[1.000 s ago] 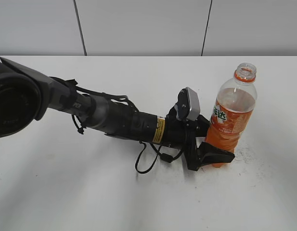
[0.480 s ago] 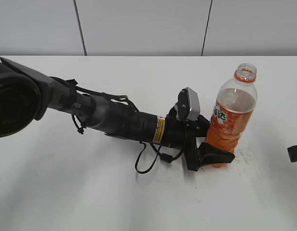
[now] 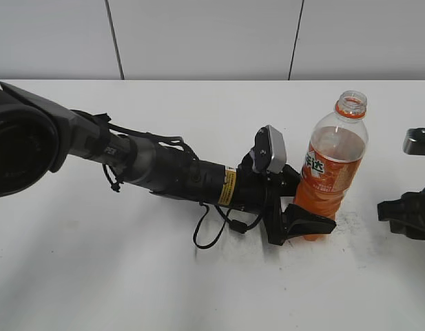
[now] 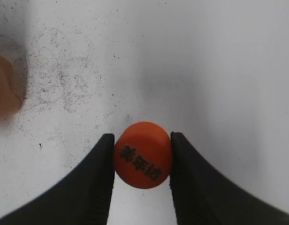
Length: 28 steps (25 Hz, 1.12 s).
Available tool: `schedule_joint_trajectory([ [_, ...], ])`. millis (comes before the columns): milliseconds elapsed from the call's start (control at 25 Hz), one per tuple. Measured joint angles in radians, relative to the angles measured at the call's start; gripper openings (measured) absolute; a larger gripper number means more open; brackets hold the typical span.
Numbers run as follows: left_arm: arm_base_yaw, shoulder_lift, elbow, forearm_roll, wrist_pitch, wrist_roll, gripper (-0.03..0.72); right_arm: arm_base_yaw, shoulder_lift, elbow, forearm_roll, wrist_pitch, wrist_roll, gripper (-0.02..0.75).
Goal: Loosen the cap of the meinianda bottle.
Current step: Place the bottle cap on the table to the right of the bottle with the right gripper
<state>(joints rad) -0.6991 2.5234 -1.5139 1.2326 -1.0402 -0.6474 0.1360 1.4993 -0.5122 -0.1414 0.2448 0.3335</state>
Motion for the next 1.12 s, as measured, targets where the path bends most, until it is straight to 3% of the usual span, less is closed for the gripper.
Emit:
schedule_joint_trajectory([
  [280,0.000,0.000,0.000,0.000,0.000,0.000,0.545,-0.001,0.132,0.000,0.019,-0.132,0.000,0.269],
  [600,0.000,0.000,0.000,0.000,0.000,0.000,0.545,-0.001,0.174,0.000,0.020,-0.157,0.011,0.277],
  [1120,0.000,0.000,-0.001,0.002,0.002,-0.019,0.555,-0.002,0.142,0.000,0.059,-0.128,0.020,0.461],
])
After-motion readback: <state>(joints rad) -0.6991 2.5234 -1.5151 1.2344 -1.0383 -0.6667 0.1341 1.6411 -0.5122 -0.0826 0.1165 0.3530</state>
